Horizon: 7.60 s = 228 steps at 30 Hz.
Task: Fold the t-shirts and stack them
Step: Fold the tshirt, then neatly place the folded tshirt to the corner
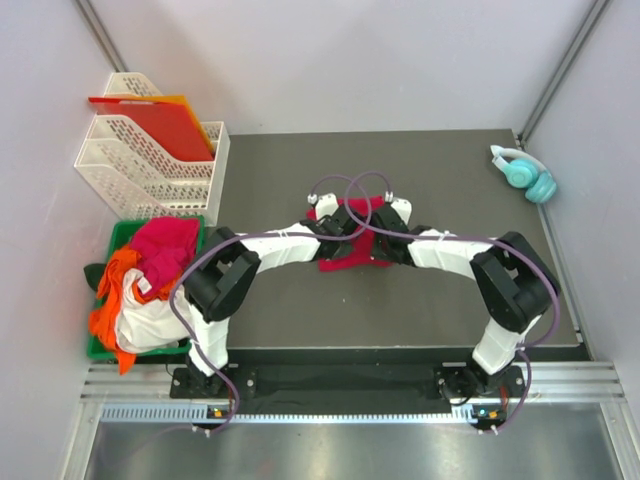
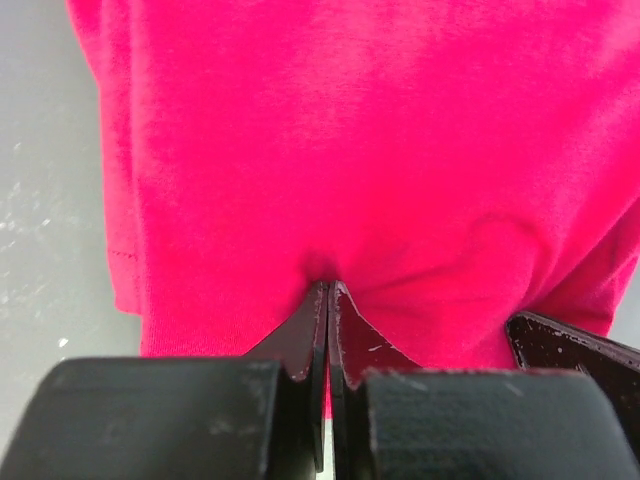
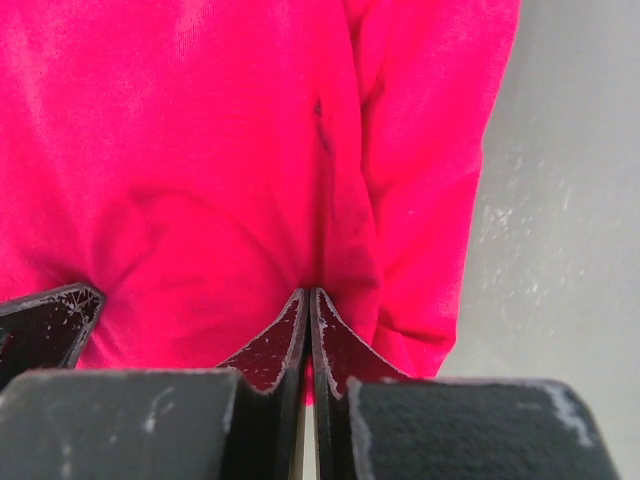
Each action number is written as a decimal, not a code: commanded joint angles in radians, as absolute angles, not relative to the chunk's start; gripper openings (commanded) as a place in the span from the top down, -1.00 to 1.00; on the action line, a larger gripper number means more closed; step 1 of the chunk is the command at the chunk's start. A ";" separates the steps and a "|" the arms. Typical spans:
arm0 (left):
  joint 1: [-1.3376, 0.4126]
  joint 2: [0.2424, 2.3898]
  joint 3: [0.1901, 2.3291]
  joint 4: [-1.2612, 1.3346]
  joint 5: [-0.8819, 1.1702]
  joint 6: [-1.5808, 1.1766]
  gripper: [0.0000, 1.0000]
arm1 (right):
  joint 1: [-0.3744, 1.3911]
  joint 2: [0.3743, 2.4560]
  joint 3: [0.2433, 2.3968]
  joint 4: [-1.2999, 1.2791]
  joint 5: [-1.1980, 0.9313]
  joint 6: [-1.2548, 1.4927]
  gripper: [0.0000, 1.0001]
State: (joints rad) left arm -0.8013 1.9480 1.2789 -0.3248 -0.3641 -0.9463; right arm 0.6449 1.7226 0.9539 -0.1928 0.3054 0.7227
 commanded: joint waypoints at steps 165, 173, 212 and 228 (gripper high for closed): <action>-0.979 1.443 1.272 -0.548 -0.434 -0.595 0.54 | -0.295 1.965 1.390 -0.838 0.637 0.592 1.00; -0.979 1.431 1.262 -0.514 -0.413 -0.575 0.50 | -0.175 1.824 1.400 -0.683 0.479 0.509 0.48; -0.983 1.419 1.212 -0.491 -0.406 -0.666 0.47 | 0.201 1.829 1.218 -0.391 0.035 0.483 1.00; -0.983 1.496 1.269 -0.517 -0.405 -0.703 0.48 | 0.115 1.839 1.252 -0.509 0.221 0.548 1.00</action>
State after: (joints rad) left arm -0.9783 1.4860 1.2144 -0.5121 -0.3866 -0.6838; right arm 0.1379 1.8339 1.1942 -0.4660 0.1448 0.5190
